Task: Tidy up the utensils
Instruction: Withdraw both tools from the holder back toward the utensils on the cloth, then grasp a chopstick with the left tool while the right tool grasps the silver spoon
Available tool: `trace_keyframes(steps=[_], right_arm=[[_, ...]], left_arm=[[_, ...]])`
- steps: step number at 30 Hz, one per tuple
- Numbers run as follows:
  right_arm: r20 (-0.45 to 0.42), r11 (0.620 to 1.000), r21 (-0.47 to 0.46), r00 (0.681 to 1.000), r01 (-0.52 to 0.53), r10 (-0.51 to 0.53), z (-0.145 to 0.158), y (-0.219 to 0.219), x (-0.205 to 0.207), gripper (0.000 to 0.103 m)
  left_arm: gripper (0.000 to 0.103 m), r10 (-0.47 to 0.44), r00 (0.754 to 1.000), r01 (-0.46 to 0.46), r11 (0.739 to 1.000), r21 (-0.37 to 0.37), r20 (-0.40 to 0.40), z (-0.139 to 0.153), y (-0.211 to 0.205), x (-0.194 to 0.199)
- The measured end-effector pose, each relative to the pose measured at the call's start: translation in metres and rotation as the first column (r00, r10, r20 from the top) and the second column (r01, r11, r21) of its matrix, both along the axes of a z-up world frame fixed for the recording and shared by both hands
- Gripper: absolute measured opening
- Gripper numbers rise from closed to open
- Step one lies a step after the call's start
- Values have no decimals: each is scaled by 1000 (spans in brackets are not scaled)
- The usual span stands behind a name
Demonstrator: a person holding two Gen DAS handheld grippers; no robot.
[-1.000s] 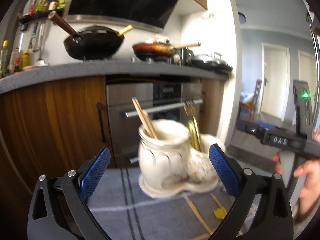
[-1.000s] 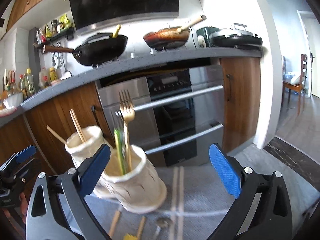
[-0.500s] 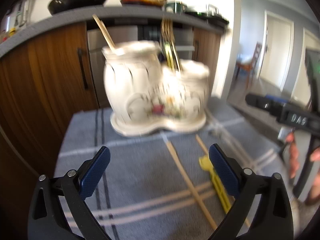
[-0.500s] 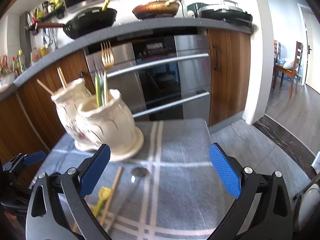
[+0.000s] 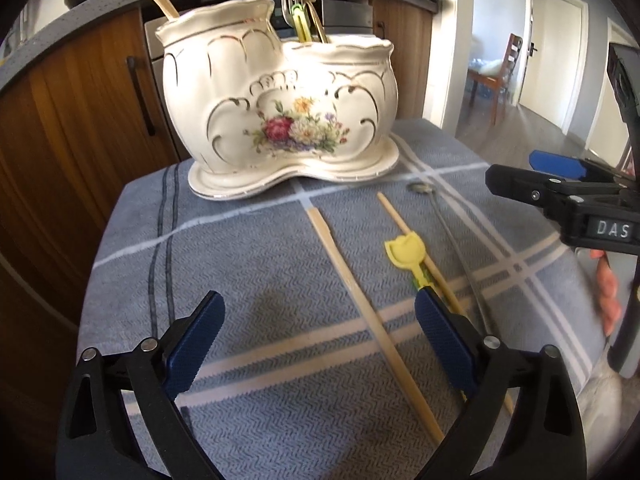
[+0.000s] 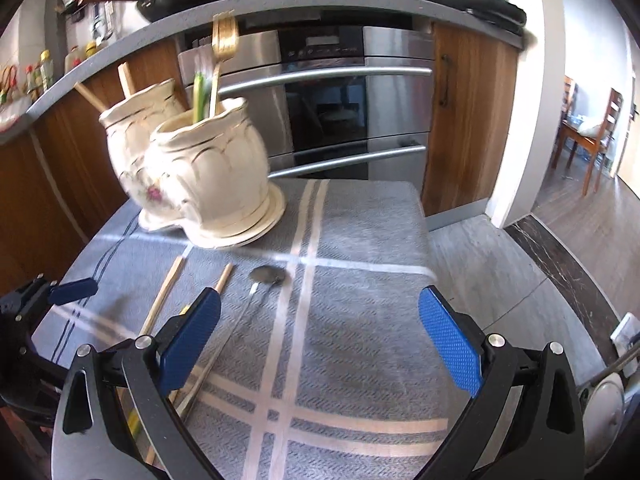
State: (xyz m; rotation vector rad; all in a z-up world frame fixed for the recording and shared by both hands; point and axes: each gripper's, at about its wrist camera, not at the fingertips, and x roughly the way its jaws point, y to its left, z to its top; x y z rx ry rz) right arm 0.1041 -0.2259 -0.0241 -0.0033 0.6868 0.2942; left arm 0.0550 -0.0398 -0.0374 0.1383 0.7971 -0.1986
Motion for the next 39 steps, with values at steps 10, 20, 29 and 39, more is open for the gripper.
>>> trace_keyframes(steps=[10,20,29,39], right_arm=[[-100,988,14,983,-153,154,-16,35,-2,51],[-133,978,-67,973,-197,186,-27,56,-5,26],[-135,963,-188,976,-195,171,-25,46,-10,12],[-141,989,-117,987,-94,77,-21,21,11,27]], left_arm=[[45,-71,997,71,997,-8,-27,-7,-2,-6],[15,-75,997,75,997,3,-30,-5,5,-4],[7,-51,998,53,998,36,-44,-4,26,-2],[20,-9,998,9,1000,-2,-61,0,45,8]])
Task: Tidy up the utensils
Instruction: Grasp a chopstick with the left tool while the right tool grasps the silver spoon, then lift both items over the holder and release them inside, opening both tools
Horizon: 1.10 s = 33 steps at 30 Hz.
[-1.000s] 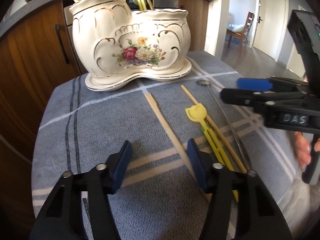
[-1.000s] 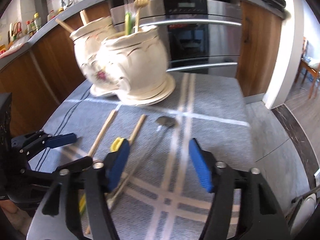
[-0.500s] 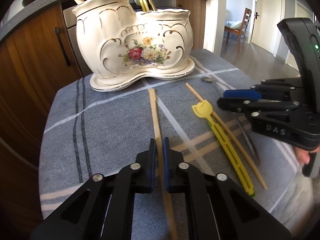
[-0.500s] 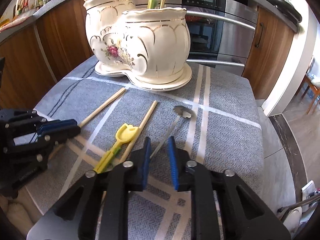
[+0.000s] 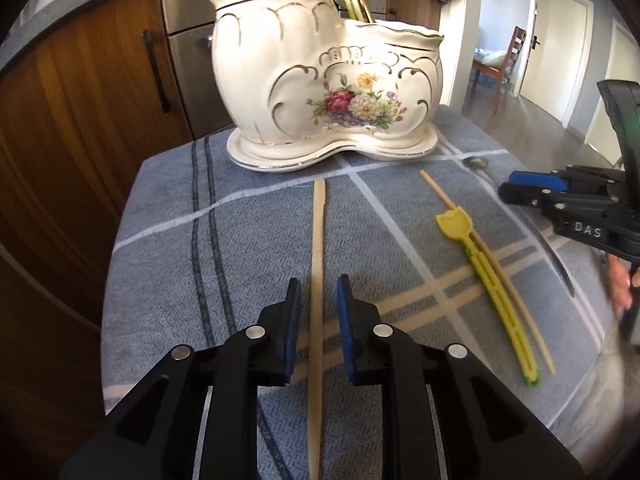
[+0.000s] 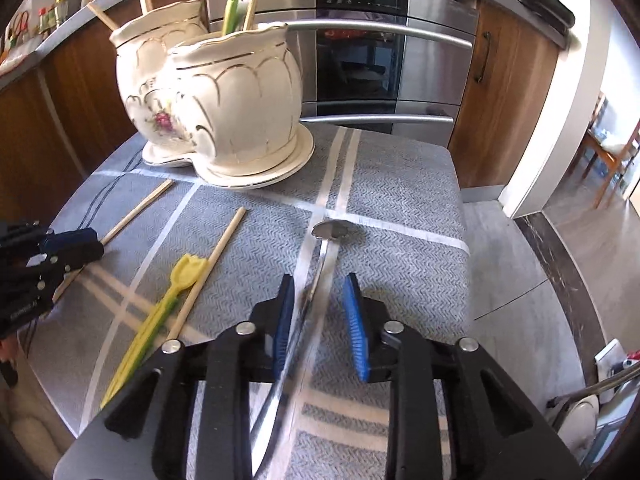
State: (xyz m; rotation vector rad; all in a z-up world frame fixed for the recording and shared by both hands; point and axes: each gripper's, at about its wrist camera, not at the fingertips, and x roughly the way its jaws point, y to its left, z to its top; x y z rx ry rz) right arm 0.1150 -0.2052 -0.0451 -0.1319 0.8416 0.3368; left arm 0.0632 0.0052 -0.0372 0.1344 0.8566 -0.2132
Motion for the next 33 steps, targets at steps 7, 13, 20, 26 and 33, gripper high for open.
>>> trace_keyframes(steps=[7,13,20,26,33], right_arm=[[-29,1000,19,999,16,-16,-3,3,18,30],[-28,1000,-4,1000,-4,4,-2,9,22,8],[-12,998,69,1000,1,0,2,-2,16,3],[35,992,126,999,-16,11,12,-10,4,2],[130,981,192,991,-27,2,34,-18,-10,1]], left_arm=[[20,-14,1000,14,999,32,4,-2,-13,14],[17,-1,1000,1,999,38,3,-2,-10,24],[7,-17,999,16,999,34,29,-3,-9,19],[7,-35,991,40,999,-33,131,13,0,2],[6,-35,967,52,997,-64,251,36,1,-18]])
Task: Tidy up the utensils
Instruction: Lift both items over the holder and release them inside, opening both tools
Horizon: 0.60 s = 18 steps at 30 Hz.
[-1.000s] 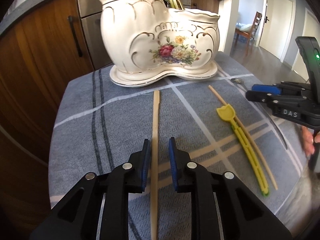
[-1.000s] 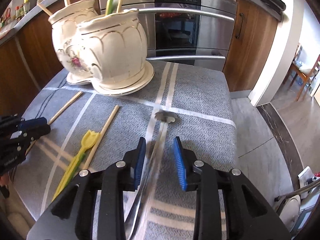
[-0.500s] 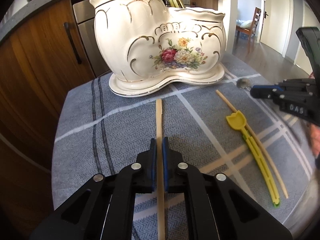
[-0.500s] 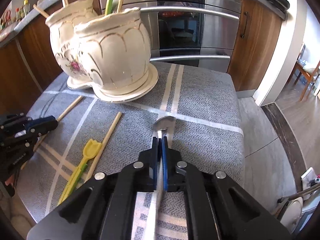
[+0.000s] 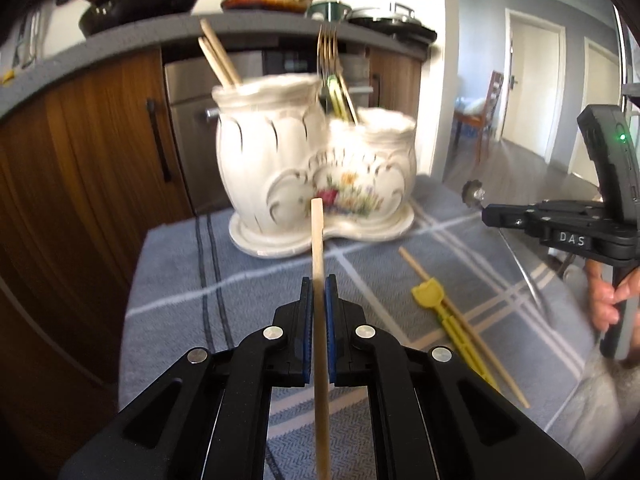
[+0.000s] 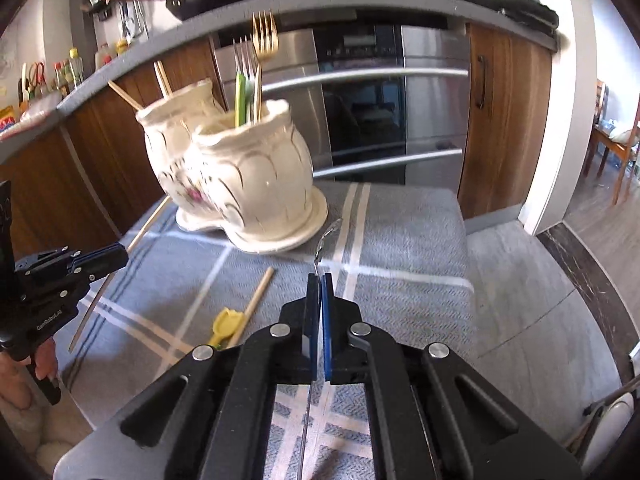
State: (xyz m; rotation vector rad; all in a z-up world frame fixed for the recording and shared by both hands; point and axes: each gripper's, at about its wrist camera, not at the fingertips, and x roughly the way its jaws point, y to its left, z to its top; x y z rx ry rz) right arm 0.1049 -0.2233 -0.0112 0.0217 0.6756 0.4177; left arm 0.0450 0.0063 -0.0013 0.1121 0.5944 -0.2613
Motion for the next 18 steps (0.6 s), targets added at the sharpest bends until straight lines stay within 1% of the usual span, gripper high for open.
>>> trace_keyframes(steps=[6,9,12,13,16,18], right_arm=[[129,999,43,992,-6,0,22,-6,-18,1],[219,999,35,976,-7,-1,33,-5,-34,1],[323,999,-3,946,35,-32,43,2,-49,1],[344,999,-7,938,47,-42,44,3,-51,1],[411,996,9,908,86,-82,52,4,-58,1],[444,994,39,889,104,-111,60,4,-59,1]], left_arm=[[6,-4,998,7,999,-51,67,19,4,-8],[6,0,995,9,995,-96,99,25,12,-11],[7,14,991,1,993,-115,133,31,17,-14],[6,19,989,-1,993,-119,145,33,18,-16],[6,23,983,4,989,-149,181,39,23,-18],[6,21,976,16,985,-170,215,45,24,-19]])
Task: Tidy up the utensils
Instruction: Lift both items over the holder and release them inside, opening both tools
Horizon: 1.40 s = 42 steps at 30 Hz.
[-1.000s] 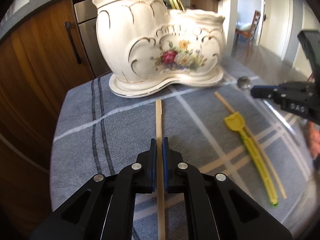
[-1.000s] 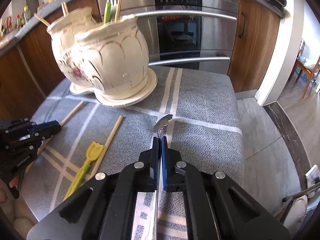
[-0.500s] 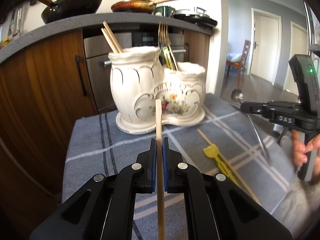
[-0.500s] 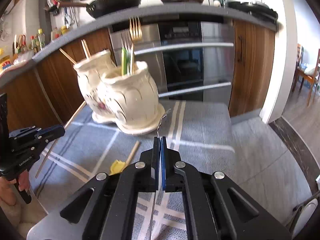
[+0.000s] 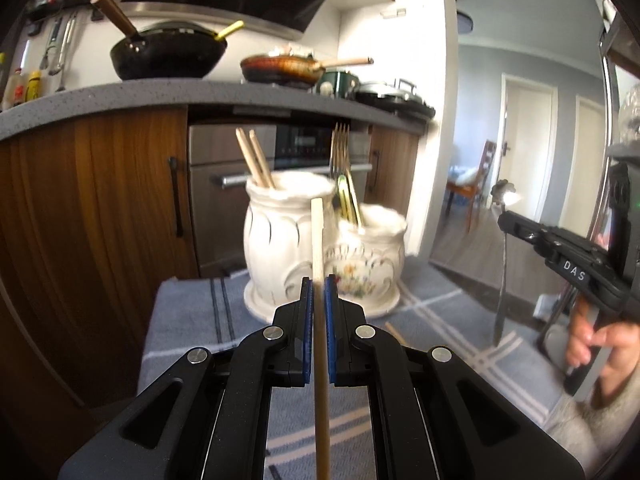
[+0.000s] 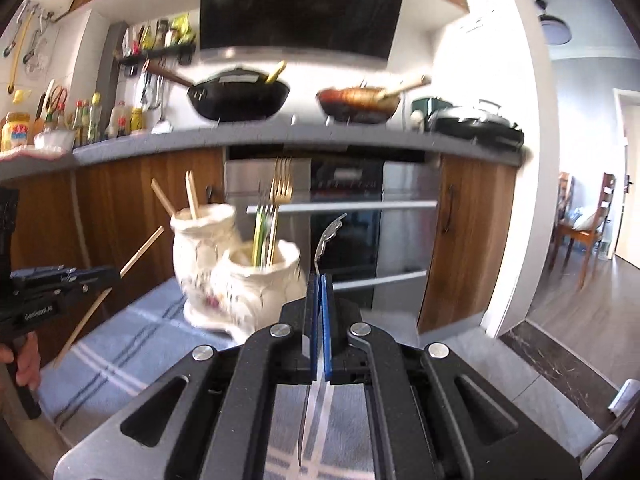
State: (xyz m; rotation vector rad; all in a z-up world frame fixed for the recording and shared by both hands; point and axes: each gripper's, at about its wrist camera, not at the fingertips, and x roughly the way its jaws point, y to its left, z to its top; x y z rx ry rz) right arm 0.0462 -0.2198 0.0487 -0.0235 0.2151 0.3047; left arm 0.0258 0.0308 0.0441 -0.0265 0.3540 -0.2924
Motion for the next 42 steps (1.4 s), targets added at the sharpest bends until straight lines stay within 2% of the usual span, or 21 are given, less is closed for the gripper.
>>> trace_keyframes(steps=[5,11,16,21,24,31,38,42], right_arm=[[50,999,32,999,15,-16,26,2,9,1],[115,996,91,993,-8,-2,60,11,29,1],[139,984,175,990,-46,21,75,15,56,1],[136,980,180,989,-78,53,75,25,83,1],[116,977,191,991,-92,71,69,26,100,1],[45,941,321,994,-106,97,50,8,125,1],[101,928,360,993,-97,65,59,4,120,1],[113,932,350,992,-99,63,56,11,123,1]], left_arm=[[6,-7,995,8,1000,-11,103,27,-3,5],[6,1,979,15,997,-74,204,65,-6,31],[6,12,976,15,992,-127,216,87,-7,66],[7,43,977,-10,988,-151,211,104,-9,107],[6,63,974,-31,989,-147,216,108,-14,126],[7,99,970,-81,993,-86,224,101,-30,154],[6,124,968,-120,992,-34,220,88,-35,168],[7,126,965,-128,992,-9,230,82,-38,168]])
